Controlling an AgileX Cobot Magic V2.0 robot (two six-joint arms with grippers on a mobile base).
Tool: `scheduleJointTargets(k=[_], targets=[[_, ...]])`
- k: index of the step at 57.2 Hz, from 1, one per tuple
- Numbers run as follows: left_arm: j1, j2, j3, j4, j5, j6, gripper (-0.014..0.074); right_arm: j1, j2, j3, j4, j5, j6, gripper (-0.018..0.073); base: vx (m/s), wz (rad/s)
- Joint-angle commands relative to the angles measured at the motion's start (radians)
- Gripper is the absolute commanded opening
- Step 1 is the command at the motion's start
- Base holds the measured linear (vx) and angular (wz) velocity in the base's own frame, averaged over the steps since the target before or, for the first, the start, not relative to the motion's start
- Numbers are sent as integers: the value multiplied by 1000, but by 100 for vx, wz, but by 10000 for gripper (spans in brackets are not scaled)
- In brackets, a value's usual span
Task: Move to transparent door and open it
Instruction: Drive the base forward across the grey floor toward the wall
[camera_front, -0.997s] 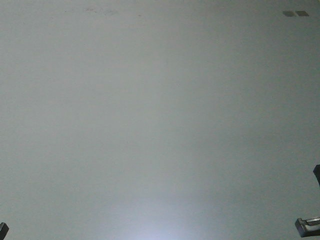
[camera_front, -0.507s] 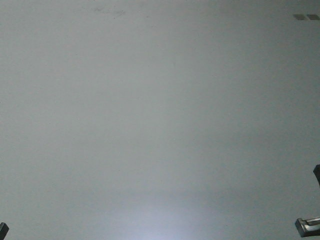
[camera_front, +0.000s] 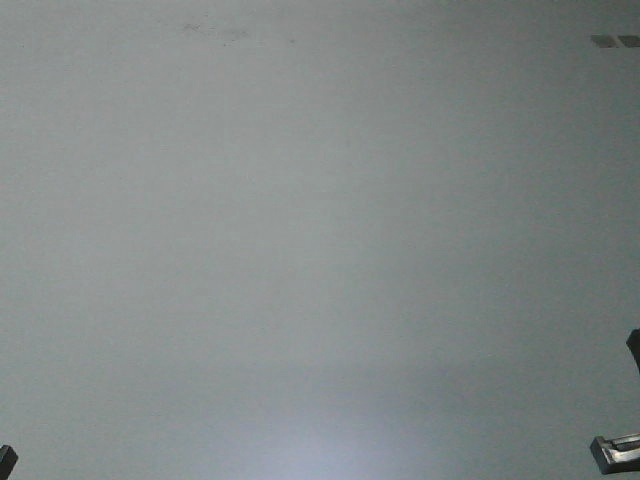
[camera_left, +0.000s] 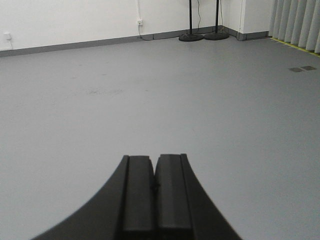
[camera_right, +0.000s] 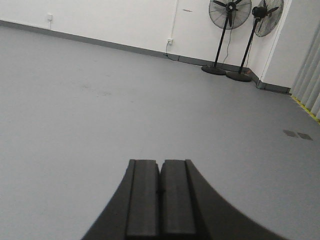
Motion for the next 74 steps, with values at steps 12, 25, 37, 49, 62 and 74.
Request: scheduleJointTargets(k=[12, 25, 37, 49, 62, 74], targets=[[-5, -14, 11, -3, -86, -6, 3, -5, -15, 5, -2, -89, -1, -1, 28, 2], [-5, -14, 11, -3, -86, -6, 3, -5, -15, 5, -2, -89, -1, -1, 34, 5], [-5, -14, 11, -3, -86, -6, 3, -5, -15, 5, -2, -89, -1, -1, 39, 5], [-5, -14, 11, -3, -86, -6, 3, -5, -15, 5, -2, -89, -1, -1, 45, 8], [-5, -14, 11, -3, -86, -6, 3, -5, -15, 5, -2, -89, -1, -1, 48, 8], [-5, -14, 11, -3, -86, -6, 3, -5, -15, 5, -2, -89, -1, -1, 47, 8]])
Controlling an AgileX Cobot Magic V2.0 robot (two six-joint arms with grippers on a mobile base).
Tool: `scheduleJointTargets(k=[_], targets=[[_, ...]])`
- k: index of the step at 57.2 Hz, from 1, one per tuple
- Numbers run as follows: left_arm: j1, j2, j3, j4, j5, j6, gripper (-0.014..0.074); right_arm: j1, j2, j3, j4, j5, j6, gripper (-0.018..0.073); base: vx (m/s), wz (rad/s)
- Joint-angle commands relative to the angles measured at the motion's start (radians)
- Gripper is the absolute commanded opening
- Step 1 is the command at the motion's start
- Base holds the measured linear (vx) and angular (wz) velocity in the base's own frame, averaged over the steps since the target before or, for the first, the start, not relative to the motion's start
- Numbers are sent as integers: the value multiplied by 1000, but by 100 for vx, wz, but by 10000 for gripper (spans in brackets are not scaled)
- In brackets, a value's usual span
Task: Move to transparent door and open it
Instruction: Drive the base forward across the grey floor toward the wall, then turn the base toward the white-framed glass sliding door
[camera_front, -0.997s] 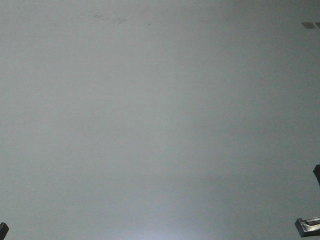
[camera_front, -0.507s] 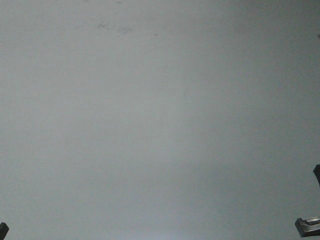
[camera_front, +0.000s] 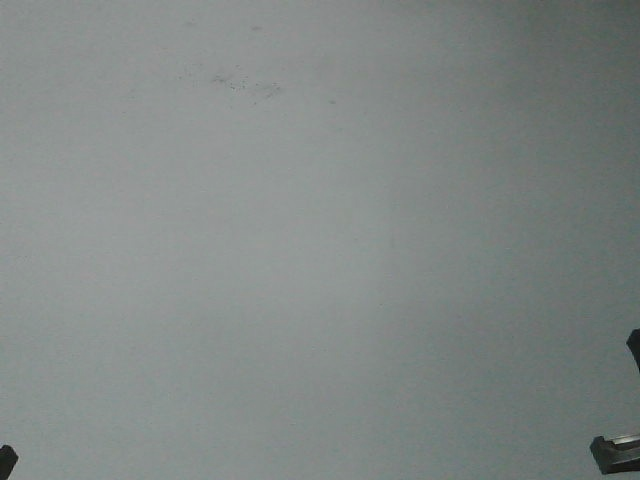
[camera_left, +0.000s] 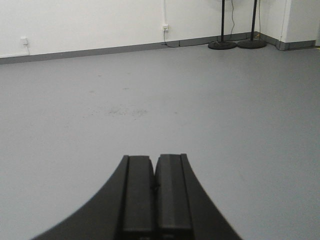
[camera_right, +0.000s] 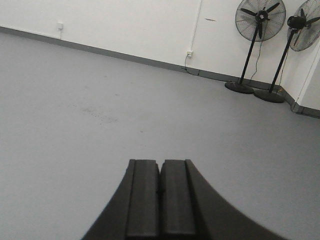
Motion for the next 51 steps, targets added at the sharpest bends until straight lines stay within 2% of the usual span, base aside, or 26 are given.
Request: scheduleJointTargets(k=[1, 51], targets=[[-5, -14, 11, -3, -86, -6, 3, -5, -15, 5, -2, -88, -1, -1, 47, 11], [-5, -14, 11, -3, -86, -6, 3, -5, -15, 5, -2, -85, -1, -1, 51, 32]])
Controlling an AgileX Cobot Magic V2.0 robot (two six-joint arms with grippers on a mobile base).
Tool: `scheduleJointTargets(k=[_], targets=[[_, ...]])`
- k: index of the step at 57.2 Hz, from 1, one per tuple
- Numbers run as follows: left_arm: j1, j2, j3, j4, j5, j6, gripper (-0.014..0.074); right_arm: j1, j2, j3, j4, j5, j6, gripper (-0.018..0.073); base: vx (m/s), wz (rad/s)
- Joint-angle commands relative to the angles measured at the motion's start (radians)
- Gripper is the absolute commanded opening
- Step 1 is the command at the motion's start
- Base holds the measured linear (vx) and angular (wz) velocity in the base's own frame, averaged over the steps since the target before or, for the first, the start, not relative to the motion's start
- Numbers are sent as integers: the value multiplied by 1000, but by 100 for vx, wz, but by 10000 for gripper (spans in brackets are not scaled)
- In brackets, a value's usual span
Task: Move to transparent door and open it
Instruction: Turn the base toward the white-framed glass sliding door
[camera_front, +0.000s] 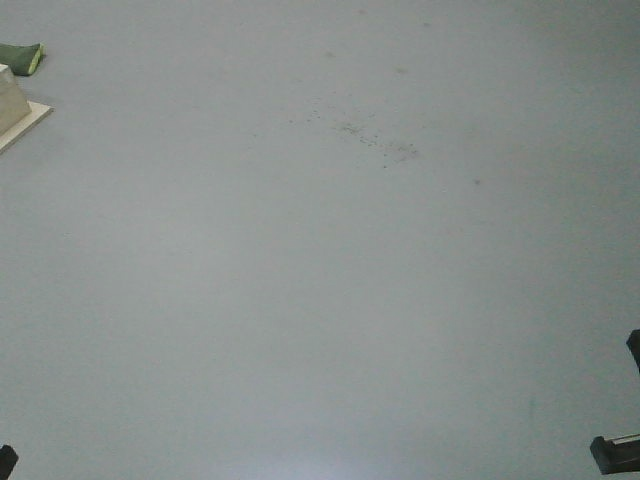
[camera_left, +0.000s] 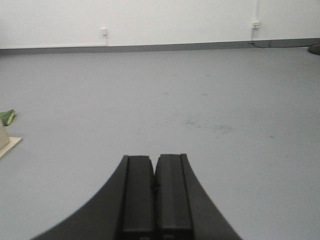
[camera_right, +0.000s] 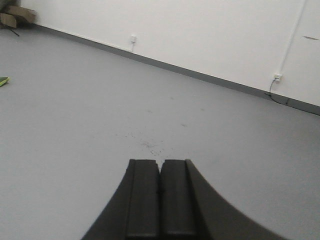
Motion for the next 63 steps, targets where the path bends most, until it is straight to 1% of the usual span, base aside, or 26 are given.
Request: scheduleJointTargets(k=[1, 38, 63], targets=[[-5, -14, 11, -3, -86, -6, 3, -5, -15, 5, -2, -85, -1, -1, 54, 36], [-5, -14, 11, -3, -86, -6, 3, -5, -15, 5, -2, -86, -1, -1, 54, 43], [-5, -14, 11, -3, -86, -6, 3, -5, -15, 5, -2, -86, -1, -1, 55, 61]])
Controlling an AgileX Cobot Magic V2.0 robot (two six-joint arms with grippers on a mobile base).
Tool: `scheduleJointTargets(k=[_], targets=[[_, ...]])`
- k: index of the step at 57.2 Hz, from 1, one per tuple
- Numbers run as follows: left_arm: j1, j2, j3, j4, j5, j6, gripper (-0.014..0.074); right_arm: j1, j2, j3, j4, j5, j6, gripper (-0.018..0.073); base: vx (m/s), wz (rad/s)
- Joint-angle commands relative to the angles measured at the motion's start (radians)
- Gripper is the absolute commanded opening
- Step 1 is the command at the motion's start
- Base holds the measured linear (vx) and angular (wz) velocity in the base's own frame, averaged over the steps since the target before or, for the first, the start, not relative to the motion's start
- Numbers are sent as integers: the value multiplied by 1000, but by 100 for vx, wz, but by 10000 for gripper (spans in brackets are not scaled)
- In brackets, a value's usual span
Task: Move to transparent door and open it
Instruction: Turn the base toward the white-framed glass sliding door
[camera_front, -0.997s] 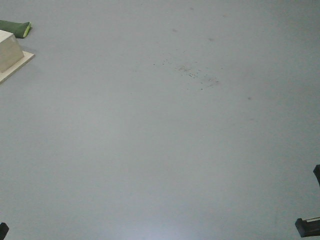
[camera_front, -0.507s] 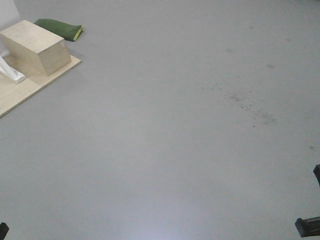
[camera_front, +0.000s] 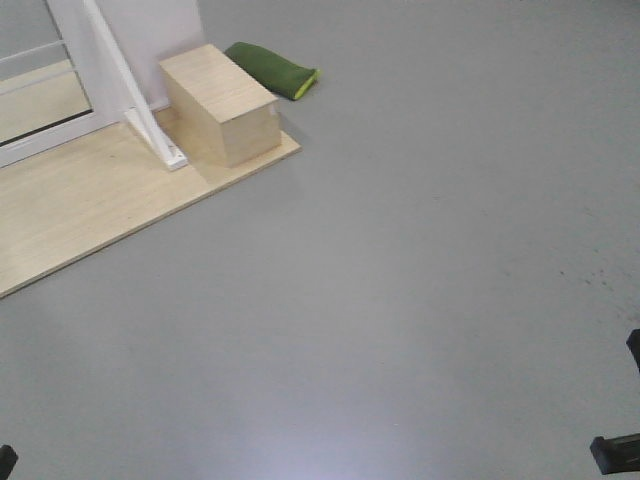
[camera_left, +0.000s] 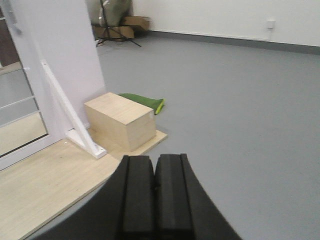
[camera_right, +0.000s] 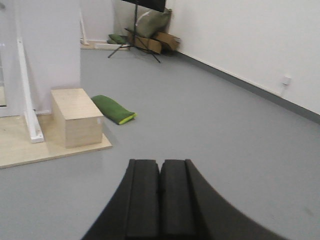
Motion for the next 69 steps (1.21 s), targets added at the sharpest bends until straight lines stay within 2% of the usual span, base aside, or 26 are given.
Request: scheduleJointTargets(k=[1, 42, 69], targets=[[-5, -14, 11, -3, -86, -6, 3, -5, -15, 5, -2, -86, -1, -1, 55, 70], [-5, -14, 11, -3, -86, -6, 3, -5, -15, 5, -2, -89, -1, -1, 49, 65], [-5, -14, 11, -3, -86, -6, 3, -5, -15, 5, -2, -89, -1, -1, 42, 34]])
